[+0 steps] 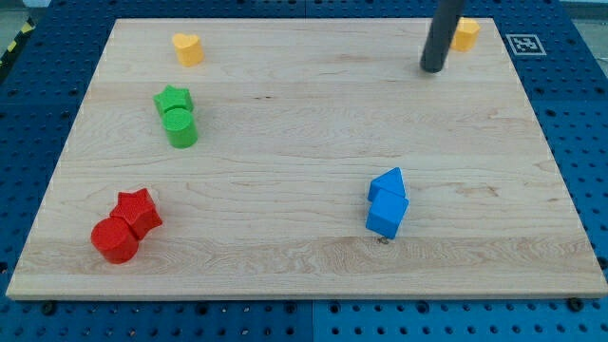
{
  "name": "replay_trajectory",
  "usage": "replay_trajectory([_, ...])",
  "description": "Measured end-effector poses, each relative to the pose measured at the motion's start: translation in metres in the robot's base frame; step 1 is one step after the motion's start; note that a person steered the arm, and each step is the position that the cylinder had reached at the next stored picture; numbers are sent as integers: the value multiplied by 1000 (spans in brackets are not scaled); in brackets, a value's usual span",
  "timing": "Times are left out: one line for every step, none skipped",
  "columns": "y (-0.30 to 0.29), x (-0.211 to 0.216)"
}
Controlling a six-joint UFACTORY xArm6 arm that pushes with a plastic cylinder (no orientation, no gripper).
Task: Move your arm towards the yellow heart
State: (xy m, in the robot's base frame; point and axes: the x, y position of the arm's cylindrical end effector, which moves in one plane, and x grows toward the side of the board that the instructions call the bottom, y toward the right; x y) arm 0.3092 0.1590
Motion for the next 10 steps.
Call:
replay_trajectory([-23, 2])
replay_trajectory([-60, 4])
replay_trajectory([-106, 5])
replay_trajectory([-151, 7])
replay_trajectory([-179, 11])
replay_trajectory([-206, 23])
replay_trajectory([-247, 36])
replay_trajectory([-295, 36])
replay_trajectory([-344, 25])
replay_trajectory([-385, 3])
